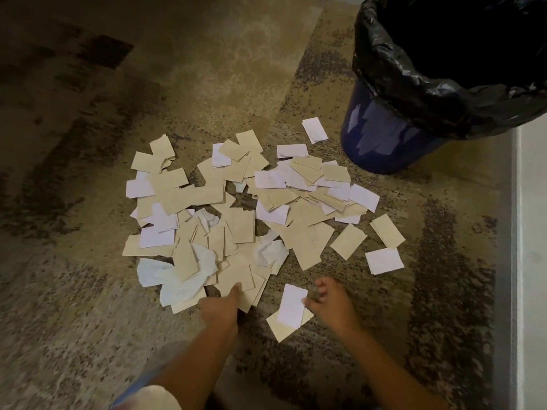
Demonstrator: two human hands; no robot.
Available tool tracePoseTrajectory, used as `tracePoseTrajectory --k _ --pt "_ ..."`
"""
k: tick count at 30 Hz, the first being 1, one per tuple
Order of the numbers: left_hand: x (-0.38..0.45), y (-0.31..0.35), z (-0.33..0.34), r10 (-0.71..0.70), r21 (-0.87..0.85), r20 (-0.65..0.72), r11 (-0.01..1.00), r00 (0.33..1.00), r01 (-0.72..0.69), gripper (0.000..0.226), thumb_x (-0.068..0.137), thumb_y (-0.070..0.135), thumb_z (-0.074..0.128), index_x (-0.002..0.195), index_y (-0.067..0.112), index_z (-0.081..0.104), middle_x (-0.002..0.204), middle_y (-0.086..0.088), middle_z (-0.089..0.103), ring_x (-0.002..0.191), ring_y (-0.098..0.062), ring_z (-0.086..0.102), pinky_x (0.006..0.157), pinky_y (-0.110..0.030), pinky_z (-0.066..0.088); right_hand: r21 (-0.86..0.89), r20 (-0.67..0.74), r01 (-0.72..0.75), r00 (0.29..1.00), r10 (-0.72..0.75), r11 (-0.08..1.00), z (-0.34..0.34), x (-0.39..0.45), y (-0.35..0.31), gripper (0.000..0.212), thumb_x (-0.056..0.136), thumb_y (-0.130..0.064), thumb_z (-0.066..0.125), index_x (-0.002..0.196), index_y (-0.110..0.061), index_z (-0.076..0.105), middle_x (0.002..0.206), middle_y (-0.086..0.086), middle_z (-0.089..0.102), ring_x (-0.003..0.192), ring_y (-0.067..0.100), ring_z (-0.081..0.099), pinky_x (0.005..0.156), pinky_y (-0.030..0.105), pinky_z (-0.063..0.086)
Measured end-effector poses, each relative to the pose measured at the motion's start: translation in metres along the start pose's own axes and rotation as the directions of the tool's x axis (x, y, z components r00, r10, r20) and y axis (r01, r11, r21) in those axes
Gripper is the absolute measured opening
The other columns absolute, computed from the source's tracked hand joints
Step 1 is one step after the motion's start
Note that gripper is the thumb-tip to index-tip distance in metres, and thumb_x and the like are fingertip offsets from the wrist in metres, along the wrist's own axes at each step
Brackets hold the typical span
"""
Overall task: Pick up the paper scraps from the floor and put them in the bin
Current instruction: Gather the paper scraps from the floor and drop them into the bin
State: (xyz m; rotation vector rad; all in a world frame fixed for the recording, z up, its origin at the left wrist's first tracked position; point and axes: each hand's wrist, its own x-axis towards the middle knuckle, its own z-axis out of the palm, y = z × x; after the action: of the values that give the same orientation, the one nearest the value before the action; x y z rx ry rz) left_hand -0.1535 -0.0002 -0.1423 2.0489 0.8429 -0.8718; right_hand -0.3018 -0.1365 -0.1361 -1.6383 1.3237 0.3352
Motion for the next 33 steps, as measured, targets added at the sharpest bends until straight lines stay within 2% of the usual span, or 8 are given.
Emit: tracePoseTrajectory --k 5,11,16,19,22,24,29,33 --pt "0.009 0.005 0.003 -0.107 -0.172 0.081 0.978 0.991 0.120 0.086 0.077 0.031 0.075 0.142 -0.001 0.028 0.137 -0.018 0.047 0.121 -0.034 0.049 0.092 -0.038 0.045 -0.458 -0.069 0.013 0.996 -0.050 0.889 0.033 -0.015 -0.008 0.069 0.073 -0.052 0.071 0.128 -0.018 0.047 0.136 0.001 0.044 0.127 0.020 0.038 0.102 0.031 0.039" --pt "0.016 0.012 0.009 -0.117 -0.170 0.144 0.975 0.983 0.141 0.070 0.081 0.023 0.072 0.138 0.003 0.038 0.136 -0.016 0.050 0.123 -0.032 0.049 0.098 -0.042 0.042 -0.529 -0.064 0.018 0.996 -0.062 0.849 0.052 -0.027 0.004 0.073 0.076 -0.052 0.068 0.136 -0.021 0.039 0.141 -0.001 0.039 0.130 0.019 0.033 0.106 0.030 0.035" --pt "0.019 0.020 0.009 -0.114 -0.098 0.160 0.987 0.981 0.131 0.057 0.084 0.019 0.069 0.132 0.001 0.044 0.128 -0.018 0.053 0.118 -0.033 0.050 0.093 -0.042 0.044 -0.654 0.043 0.257 0.951 -0.305 0.711 0.050 -0.027 0.008 0.069 0.080 -0.046 0.066 0.136 -0.024 0.032 0.145 0.000 0.031 0.131 0.020 0.030 0.108 0.033 0.031" --pt "0.020 0.019 0.010 -0.104 -0.106 0.204 0.986 0.973 0.128 0.051 0.085 0.017 0.067 0.129 0.002 0.046 0.113 -0.014 0.057 0.098 -0.027 0.054 0.085 -0.038 0.045 -0.696 0.183 0.406 0.898 -0.401 0.592 0.052 -0.024 0.007 0.074 0.083 -0.036 0.066 0.143 -0.028 0.023 0.153 0.000 0.020 0.138 0.025 0.020 0.113 0.040 0.024" --pt "0.019 0.010 0.009 -0.076 -0.078 0.159 0.993 0.984 0.090 0.019 0.086 0.017 0.065 0.101 0.010 0.055 0.100 -0.012 0.053 0.085 -0.023 0.053 0.077 -0.037 0.048 -0.742 0.272 0.468 0.865 -0.422 0.480 0.054 -0.023 0.010 0.070 0.087 -0.029 0.063 0.144 -0.024 0.022 0.152 0.005 0.021 0.137 0.030 0.021 0.113 0.044 0.022" --pt "0.014 0.003 0.009 -0.023 -0.117 0.090 0.993 0.996 0.033 0.023 0.086 0.016 0.064 0.074 0.016 0.045 0.087 -0.006 0.047 0.076 -0.021 0.047 0.072 -0.035 0.044 -0.750 0.324 0.502 0.847 -0.423 0.431 0.057 -0.025 0.014 0.069 0.088 -0.027 0.061 0.145 -0.021 0.022 0.149 0.008 0.026 0.134 0.031 0.025 0.111 0.045 0.023" --pt "0.004 -0.007 0.013 0.039 -0.147 0.081 0.989 0.996 -0.027 0.030 0.088 0.015 0.062 0.076 0.013 0.035 0.077 -0.003 0.040 0.083 -0.025 0.042 0.077 -0.033 0.042 -0.658 0.288 0.410 0.912 -0.292 0.632 0.057 -0.029 0.025 0.059 0.088 -0.027 0.061 0.140 -0.022 0.033 0.144 0.004 0.033 0.132 0.026 0.029 0.109 0.036 0.030" --pt "-0.004 0.001 0.016 -0.026 -0.323 0.148 0.944 0.989 0.073 0.031 0.086 0.005 0.063 0.110 0.010 0.045 0.110 -0.013 0.050 0.100 -0.028 0.051 0.086 -0.038 0.051 -0.430 0.240 0.299 0.948 -0.212 0.852 0.050 -0.032 0.034 0.045 0.090 -0.029 0.058 0.133 -0.023 0.048 0.137 -0.001 0.049 0.125 0.018 0.044 0.101 0.026 0.038"
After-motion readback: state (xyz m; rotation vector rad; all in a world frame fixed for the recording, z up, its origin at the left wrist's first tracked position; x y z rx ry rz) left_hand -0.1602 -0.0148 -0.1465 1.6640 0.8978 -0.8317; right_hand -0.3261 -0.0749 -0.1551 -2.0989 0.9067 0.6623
